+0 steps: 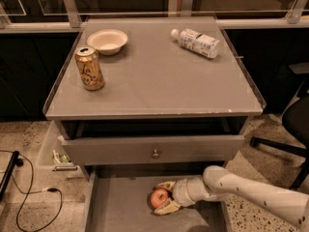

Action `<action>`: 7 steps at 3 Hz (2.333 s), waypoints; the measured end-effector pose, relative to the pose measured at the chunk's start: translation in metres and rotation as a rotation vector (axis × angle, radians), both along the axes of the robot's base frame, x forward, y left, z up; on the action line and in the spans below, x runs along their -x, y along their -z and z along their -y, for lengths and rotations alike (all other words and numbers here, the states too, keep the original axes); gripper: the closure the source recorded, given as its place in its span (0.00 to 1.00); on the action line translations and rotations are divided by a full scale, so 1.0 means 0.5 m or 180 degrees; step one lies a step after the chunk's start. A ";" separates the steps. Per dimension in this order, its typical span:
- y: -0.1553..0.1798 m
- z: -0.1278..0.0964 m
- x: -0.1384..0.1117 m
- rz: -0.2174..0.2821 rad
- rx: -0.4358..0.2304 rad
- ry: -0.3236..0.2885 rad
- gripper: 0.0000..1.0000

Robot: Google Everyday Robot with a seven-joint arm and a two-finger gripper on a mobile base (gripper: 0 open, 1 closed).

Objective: Pick apple from middle drawer and place on counter

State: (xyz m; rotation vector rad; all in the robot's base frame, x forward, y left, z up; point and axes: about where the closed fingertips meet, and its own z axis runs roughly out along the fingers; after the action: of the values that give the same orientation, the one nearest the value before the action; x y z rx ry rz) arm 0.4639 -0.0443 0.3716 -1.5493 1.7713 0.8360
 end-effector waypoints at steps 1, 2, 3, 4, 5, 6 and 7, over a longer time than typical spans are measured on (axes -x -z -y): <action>0.000 0.000 0.000 0.0000 0.0000 0.0000 0.65; 0.000 0.000 0.000 0.0000 0.0000 0.0000 0.89; 0.000 0.000 0.000 0.0000 0.0000 0.0000 1.00; 0.000 0.000 0.000 0.0000 0.0000 0.0000 1.00; -0.058 0.016 0.039 0.0178 -0.0081 0.0023 1.00; -0.195 0.010 0.120 0.0674 -0.0204 -0.0095 1.00; -0.353 -0.001 0.220 0.1182 -0.0292 -0.0405 1.00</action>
Offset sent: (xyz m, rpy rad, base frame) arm 0.0000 0.0000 0.0000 0.0000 0.0000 0.0000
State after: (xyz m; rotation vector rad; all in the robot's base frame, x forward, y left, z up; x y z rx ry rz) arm 0.3540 -0.0439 0.5479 -1.6464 1.3631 0.6287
